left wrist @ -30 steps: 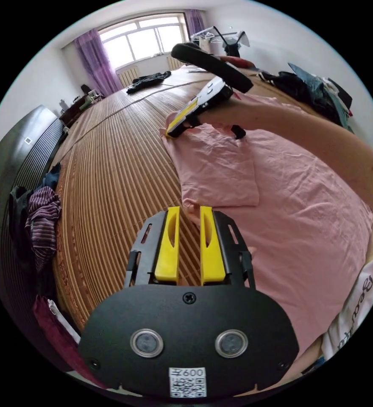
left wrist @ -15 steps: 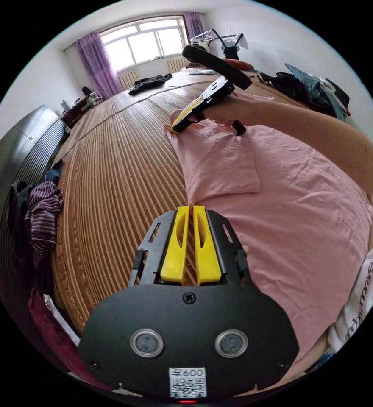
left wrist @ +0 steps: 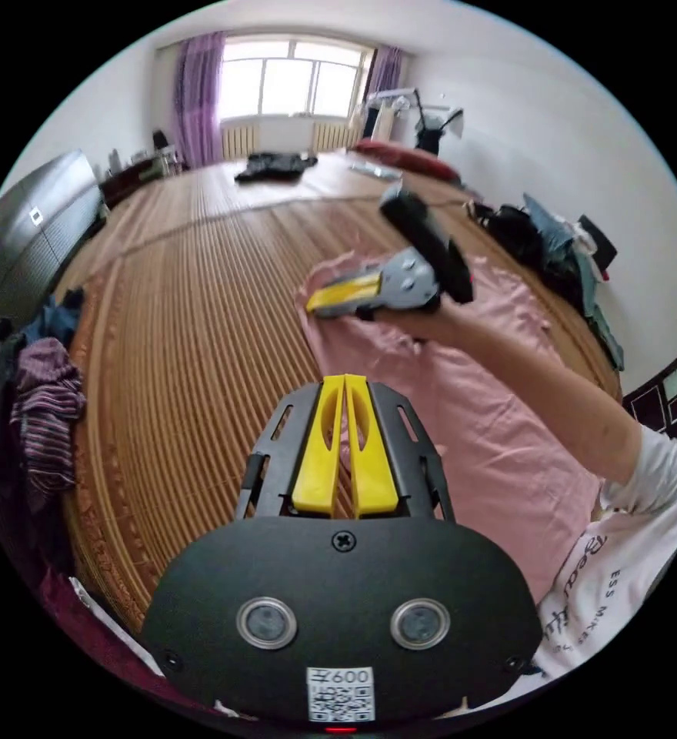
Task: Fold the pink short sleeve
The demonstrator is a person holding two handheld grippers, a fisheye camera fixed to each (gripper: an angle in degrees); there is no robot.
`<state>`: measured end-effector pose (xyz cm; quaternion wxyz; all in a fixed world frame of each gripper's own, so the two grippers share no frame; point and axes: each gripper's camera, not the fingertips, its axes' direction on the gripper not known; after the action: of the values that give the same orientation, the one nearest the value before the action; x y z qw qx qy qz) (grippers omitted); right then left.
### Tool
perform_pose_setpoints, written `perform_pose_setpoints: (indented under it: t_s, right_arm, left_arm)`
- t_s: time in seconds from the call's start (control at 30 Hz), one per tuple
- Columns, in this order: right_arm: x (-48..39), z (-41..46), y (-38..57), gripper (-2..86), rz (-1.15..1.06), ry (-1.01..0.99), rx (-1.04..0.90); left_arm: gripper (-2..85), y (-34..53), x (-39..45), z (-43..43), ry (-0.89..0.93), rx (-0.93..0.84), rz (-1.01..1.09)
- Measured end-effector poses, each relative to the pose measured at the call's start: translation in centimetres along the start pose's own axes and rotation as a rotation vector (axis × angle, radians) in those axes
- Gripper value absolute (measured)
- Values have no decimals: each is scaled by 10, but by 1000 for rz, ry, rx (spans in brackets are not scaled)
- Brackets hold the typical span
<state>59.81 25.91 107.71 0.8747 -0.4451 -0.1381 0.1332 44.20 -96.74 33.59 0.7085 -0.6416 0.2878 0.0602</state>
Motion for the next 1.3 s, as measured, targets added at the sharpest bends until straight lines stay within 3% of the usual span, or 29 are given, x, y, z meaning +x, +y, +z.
perform_pose_setpoints:
  t_s: [0.13, 0.33, 0.4, 0.47, 0.53, 0.67, 0.87, 1.03, 1.2, 1.3]
  right_arm:
    - [18, -14, -23, -8, 62, -96, 1]
    - [22, -38, -55, -8, 100, -131, 20]
    - [12, -46, -66, -8, 74, -91, 22]
    - [5, -56, -81, -8, 56, -63, 22]
    - [3, -63, -91, -8, 55, -59, 27]
    - [5, -94, -114, -8, 56, -88, 97]
    - [57, -172, -126, 7, 267, -347, 405]
    - [77, -159, -176, 39, 271, -351, 202]
    - [89, -128, -245, 7, 154, -506, -52]
    - [81, -121, -271, 9, 108, -444, -111]
  left_arm:
    - [4, 5, -26, -19, 159, 1, -9]
    - [5, 3, -23, -64, 69, -12, 0]
    - [5, 2, -24, -86, 47, 69, -49]
    - [5, -1, -19, -116, 258, 237, -21]
    - [5, -9, -7, -123, 321, 260, 20]
    - [5, -43, 28, -86, 127, -14, 63]
    - [5, -53, 41, -104, 138, 4, 53]
    - [5, -53, 46, -120, 154, 11, 64]
    - [2, -49, 44, -134, 206, 14, 62]
    - [2, -51, 49, -136, 203, 8, 67]
